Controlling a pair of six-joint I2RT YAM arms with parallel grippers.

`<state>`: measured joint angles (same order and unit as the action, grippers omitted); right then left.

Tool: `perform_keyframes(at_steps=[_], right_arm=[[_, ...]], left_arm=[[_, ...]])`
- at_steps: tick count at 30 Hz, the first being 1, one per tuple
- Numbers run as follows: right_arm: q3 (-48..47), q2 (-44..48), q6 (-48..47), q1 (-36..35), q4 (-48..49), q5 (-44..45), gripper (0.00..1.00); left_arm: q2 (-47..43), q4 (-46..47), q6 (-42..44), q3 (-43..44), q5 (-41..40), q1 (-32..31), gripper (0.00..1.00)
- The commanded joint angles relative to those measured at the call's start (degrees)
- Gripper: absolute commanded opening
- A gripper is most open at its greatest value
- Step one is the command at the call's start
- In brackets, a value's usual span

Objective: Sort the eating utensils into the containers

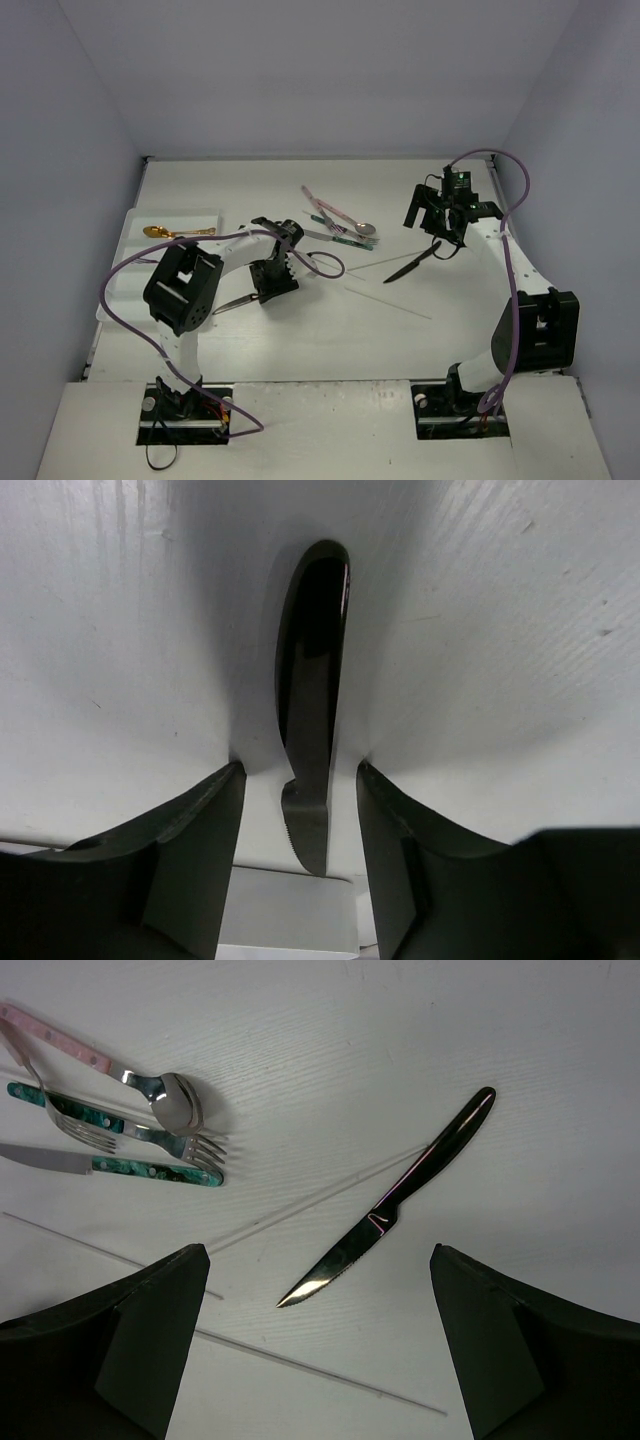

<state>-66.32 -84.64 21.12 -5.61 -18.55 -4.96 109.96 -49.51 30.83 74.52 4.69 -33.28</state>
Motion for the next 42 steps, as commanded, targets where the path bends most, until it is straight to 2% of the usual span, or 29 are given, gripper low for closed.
perform_keyframes(at_steps=[1,5,7,16,22,29,37,42], right_arm=[[-1.2,1.0,0.1,0.2,1.8,-0.1,0.90],[-1.0,1.1,0.1,0.2,1.8,-0.1,0.90],[-1.0,1.1,0.1,0.2,1.8,-0.1,0.90],[-1.0,1.1,-0.3,0.2,1.8,0.1,0.90],[-0.9,0.9,-0.3,0.2,1.8,0.0,0.90],[-1.1,0.5,-0.5,0.3,1.9,-0.1,0.89],[-0.8,0.0,-0.4,0.2,2.5,-0.3,0.89],[-0.9,-0.7,-0.5,0.3,2.9,-0.7,0.89]], left_arm=[[1.4,2.1,-2.8,0.7,0.5,0.2,0.42],[2.5,2.5,-4.2,0.4,1.4,0.1,0.33],[3.1,2.7,-4.7,0.2,1.6,-0.2,0.24],[5.7,2.9,-6.1,1.2,2.4,-2.4,0.00],[2.7,1.4,-7.2,5.3,1.3,-6.9,0.00],[2.3,-5.8,-8.8,15.8,2.8,-11.7,0.00],[2.5,-14.0,-7.3,23.1,1.1,-13.8,0.00],[0.4,-18.7,-3.8,23.4,-1.1,-13.7,0.00]])
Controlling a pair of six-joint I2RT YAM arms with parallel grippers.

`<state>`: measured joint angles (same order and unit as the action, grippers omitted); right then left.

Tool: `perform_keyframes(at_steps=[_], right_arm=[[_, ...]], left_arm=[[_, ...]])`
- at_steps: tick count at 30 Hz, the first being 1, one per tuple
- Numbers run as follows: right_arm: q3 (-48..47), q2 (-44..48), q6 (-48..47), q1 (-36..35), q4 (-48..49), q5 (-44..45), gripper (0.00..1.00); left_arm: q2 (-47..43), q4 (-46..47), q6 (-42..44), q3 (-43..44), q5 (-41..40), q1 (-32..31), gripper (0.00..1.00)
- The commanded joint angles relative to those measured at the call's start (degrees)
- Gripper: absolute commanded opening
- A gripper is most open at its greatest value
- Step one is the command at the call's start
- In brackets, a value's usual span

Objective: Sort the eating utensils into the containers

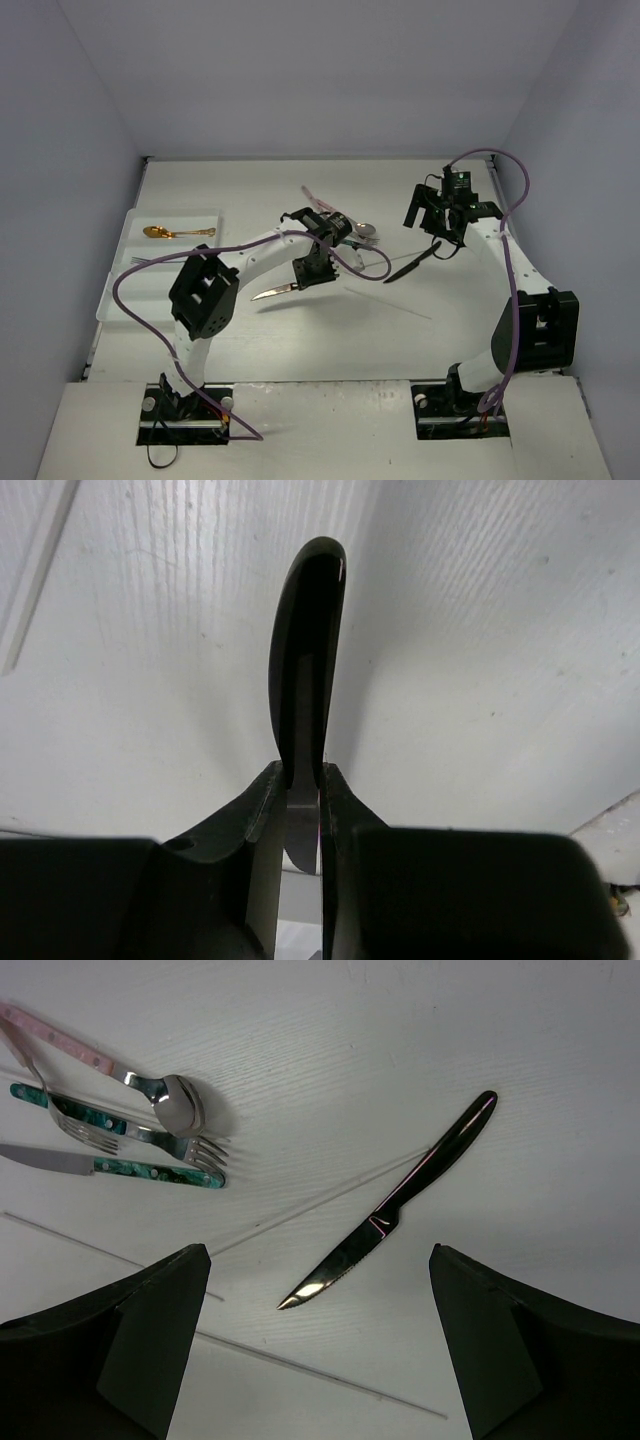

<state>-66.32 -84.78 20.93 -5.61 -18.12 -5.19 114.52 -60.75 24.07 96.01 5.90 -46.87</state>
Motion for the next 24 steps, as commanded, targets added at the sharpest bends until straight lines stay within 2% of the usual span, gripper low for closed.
perform_keyframes(at_steps=[1,5,9,16,24], right_arm=[[-0.8,-0.8,-0.3,0.3,2.7,-0.6,0.89],[-1.0,-1.6,-0.2,0.2,3.2,-1.0,0.89],[-1.3,-2.4,0.1,0.2,3.8,-1.5,0.89],[-2.1,-3.8,0.4,-0.3,4.4,-2.0,0.89],[-2.5,-4.3,0.8,-0.8,4.5,-1.9,0.89]], left_arm=[[-5.6,-8.2,4.3,1.3,-2.8,-0.1,0.00],[-10.8,-11.6,7.5,-3.5,-2.2,1.4,0.00],[-17.1,-12.6,12.7,-9.9,-0.2,6.4,0.00],[-25.9,-12.8,25.7,-16.1,1.5,14.5,0.00],[-30.4,-12.7,43.7,-18.9,6.4,31.2,0.00]])
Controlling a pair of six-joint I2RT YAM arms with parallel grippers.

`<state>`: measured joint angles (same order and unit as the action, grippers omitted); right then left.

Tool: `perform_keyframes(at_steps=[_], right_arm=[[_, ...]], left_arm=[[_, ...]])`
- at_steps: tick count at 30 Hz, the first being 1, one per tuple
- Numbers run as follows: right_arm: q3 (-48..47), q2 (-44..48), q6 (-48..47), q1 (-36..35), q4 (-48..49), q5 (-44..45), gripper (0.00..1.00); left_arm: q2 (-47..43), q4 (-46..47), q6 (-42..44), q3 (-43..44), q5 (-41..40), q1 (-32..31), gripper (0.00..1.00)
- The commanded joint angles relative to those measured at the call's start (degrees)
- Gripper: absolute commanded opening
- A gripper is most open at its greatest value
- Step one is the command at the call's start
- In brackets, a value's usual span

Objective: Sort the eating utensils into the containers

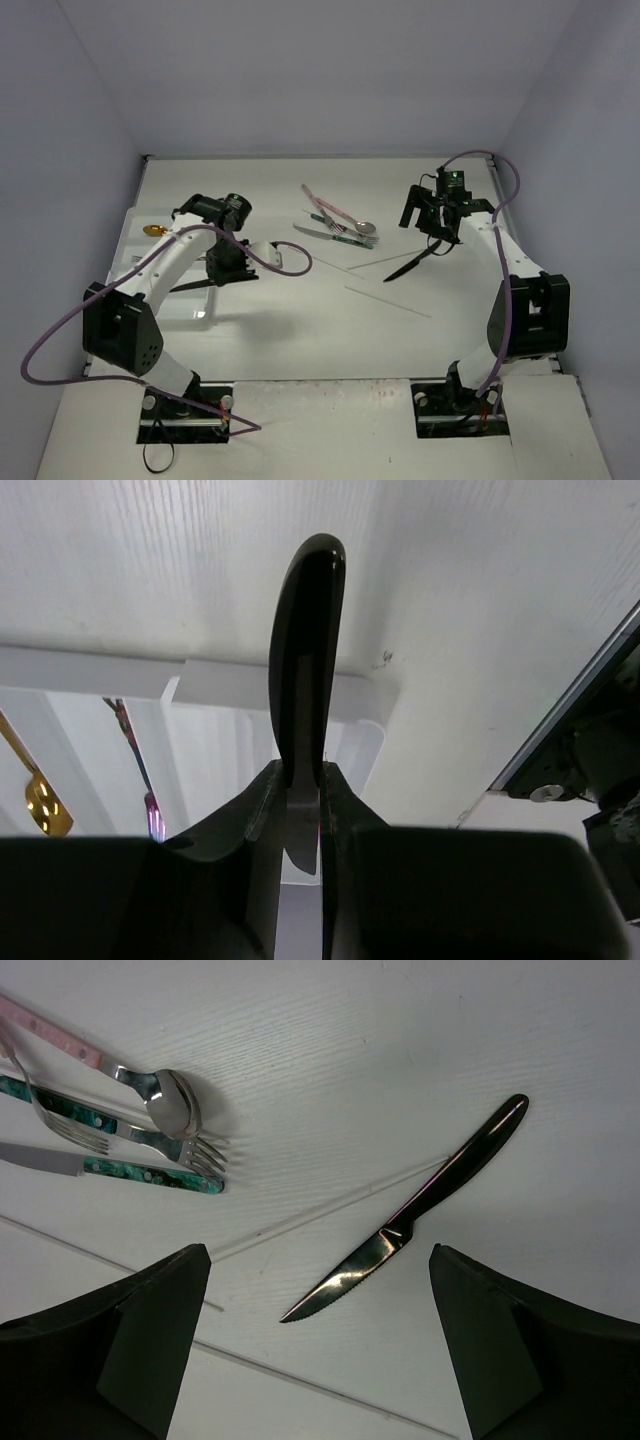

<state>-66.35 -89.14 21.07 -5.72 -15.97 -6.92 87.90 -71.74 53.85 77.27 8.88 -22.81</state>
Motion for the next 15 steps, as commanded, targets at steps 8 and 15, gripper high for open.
perform_keyframes(at_steps=[8,15], right_arm=[[-2.5,0.1,1.4,-1.4,2.3,0.5,0.89],[-2.1,0.7,2.2,-1.9,2.3,1.1,0.89]], left_arm=[[-1.7,-1.4,31.0,-1.1,4.1,18.6,0.00],[4.3,2.3,36.2,-0.2,2.6,26.3,0.00]])
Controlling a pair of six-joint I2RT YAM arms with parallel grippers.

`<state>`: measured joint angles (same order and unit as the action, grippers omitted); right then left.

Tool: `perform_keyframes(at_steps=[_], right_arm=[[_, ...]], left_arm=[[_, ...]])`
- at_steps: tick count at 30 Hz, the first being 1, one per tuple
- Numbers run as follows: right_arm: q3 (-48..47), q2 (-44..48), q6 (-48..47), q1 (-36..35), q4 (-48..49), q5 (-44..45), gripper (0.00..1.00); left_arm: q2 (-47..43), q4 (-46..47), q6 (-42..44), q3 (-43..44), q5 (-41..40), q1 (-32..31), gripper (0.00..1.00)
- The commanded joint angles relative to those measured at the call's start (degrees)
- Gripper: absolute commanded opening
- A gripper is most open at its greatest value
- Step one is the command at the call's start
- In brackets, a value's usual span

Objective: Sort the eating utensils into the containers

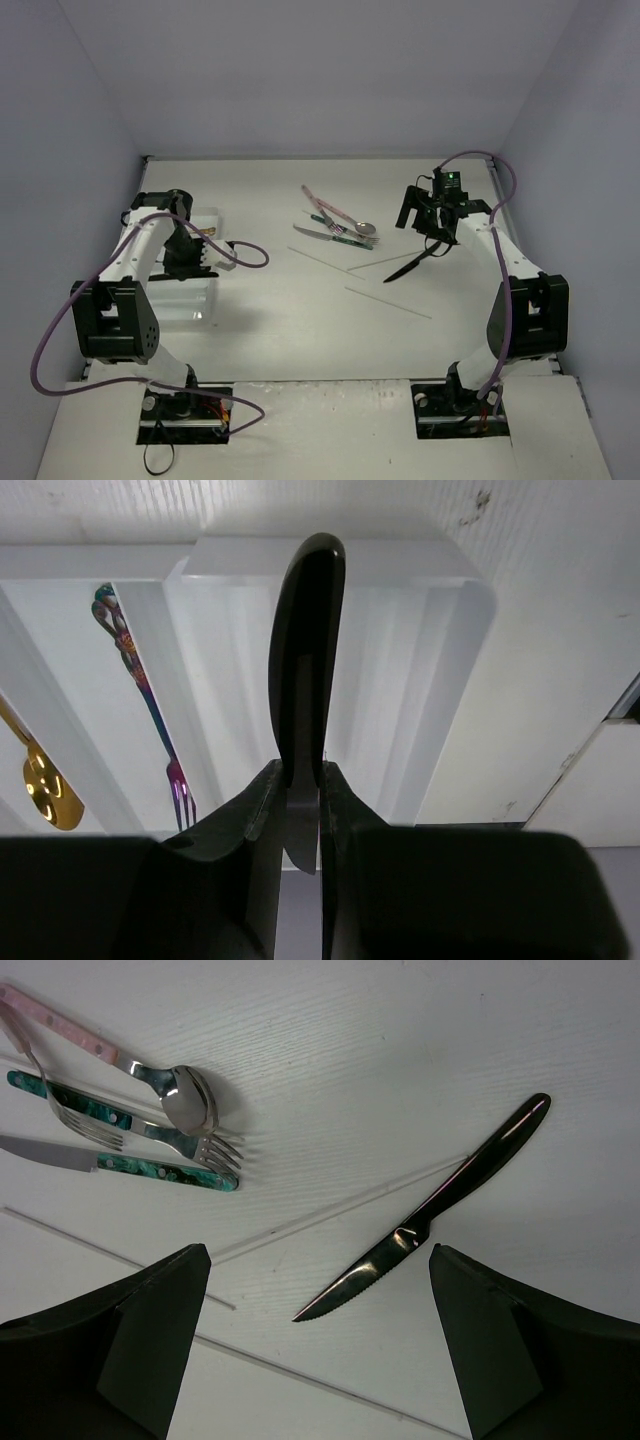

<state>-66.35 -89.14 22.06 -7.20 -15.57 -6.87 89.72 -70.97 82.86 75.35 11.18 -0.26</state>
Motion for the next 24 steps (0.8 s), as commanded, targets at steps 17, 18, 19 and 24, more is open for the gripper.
perform_keyframes(at_steps=[17,18,19,24], right_arm=[[-2.4,1.9,1.6,-0.8,1.5,2.1,0.89],[-2.4,1.9,1.5,-0.8,1.5,2.3,0.89],[-2.3,2.1,1.4,-0.8,1.3,2.7,0.88],[-1.3,3.1,2.8,-0.8,0.2,4.7,0.86]], left_arm=[[15.3,9.4,4.8,6.8,-2.8,7.5,0.20],[15.2,9.4,4.8,7.4,-2.7,7.5,0.25],[15.2,9.4,4.2,8.3,-2.4,7.4,0.32],[13.2,9.3,-0.1,11.7,0.0,7.0,0.48]])
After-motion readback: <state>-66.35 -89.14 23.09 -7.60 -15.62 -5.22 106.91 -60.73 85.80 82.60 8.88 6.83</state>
